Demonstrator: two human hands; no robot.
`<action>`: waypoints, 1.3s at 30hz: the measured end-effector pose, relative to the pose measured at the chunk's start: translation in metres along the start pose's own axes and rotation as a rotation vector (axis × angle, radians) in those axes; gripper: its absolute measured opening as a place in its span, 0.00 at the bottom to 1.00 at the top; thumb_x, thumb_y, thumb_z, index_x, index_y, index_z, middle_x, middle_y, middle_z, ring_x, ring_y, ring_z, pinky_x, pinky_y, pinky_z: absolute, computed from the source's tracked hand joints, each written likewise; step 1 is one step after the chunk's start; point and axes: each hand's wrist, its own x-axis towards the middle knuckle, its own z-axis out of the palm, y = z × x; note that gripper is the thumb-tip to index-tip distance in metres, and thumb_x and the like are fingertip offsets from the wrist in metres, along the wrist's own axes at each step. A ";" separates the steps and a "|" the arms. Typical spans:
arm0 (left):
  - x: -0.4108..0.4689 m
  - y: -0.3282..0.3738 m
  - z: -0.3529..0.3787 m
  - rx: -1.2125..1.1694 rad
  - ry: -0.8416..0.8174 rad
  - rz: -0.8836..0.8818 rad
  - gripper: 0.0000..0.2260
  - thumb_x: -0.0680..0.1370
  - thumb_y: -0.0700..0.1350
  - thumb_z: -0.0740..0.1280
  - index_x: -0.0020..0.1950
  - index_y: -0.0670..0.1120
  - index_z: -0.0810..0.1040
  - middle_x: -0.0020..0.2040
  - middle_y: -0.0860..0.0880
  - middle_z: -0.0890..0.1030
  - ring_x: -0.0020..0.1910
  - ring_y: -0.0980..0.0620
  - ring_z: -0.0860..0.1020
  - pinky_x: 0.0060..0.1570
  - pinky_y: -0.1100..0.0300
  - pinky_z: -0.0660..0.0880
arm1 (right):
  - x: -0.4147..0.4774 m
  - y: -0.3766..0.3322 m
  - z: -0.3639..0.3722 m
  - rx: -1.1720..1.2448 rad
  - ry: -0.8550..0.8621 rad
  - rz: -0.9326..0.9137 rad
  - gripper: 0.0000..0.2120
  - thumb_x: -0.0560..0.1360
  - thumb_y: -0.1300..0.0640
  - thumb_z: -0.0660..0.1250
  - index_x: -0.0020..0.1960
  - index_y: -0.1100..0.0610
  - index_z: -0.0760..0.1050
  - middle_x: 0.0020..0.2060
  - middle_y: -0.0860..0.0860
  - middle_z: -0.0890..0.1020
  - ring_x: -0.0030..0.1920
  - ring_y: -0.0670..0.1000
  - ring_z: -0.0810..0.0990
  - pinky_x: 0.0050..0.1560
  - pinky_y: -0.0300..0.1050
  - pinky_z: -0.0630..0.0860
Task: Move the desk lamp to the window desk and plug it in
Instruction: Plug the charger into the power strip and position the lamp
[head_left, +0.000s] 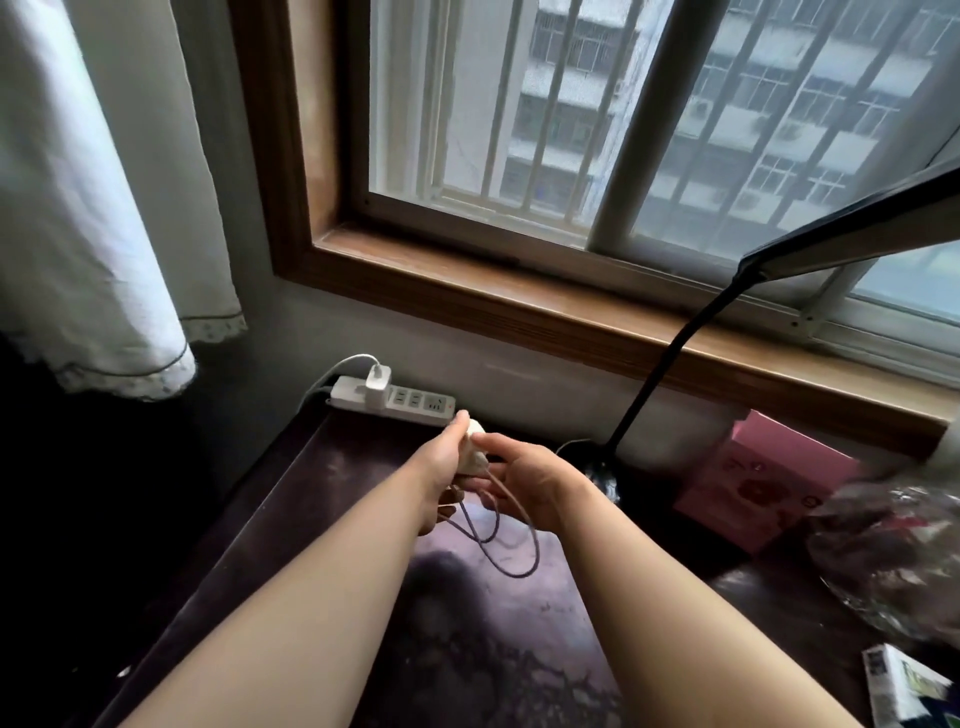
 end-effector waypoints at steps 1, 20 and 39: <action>0.000 0.001 -0.005 0.002 0.012 -0.006 0.28 0.76 0.67 0.53 0.47 0.46 0.81 0.37 0.46 0.82 0.35 0.50 0.76 0.38 0.58 0.71 | 0.005 -0.001 0.001 0.014 0.025 0.009 0.15 0.79 0.47 0.65 0.52 0.60 0.79 0.36 0.56 0.81 0.33 0.49 0.74 0.32 0.37 0.71; 0.024 0.031 -0.129 0.357 0.154 -0.216 0.12 0.78 0.46 0.55 0.41 0.41 0.71 0.36 0.46 0.78 0.30 0.49 0.75 0.32 0.61 0.71 | 0.075 -0.059 0.040 0.173 0.357 -0.095 0.07 0.83 0.59 0.61 0.60 0.60 0.70 0.37 0.56 0.77 0.30 0.50 0.77 0.37 0.45 0.76; 0.098 0.035 -0.173 0.592 0.127 -0.116 0.07 0.75 0.42 0.65 0.38 0.44 0.76 0.28 0.49 0.71 0.19 0.53 0.62 0.21 0.72 0.59 | 0.154 -0.105 0.057 -1.128 0.603 -0.087 0.15 0.74 0.57 0.73 0.56 0.65 0.80 0.55 0.61 0.84 0.57 0.60 0.83 0.45 0.44 0.72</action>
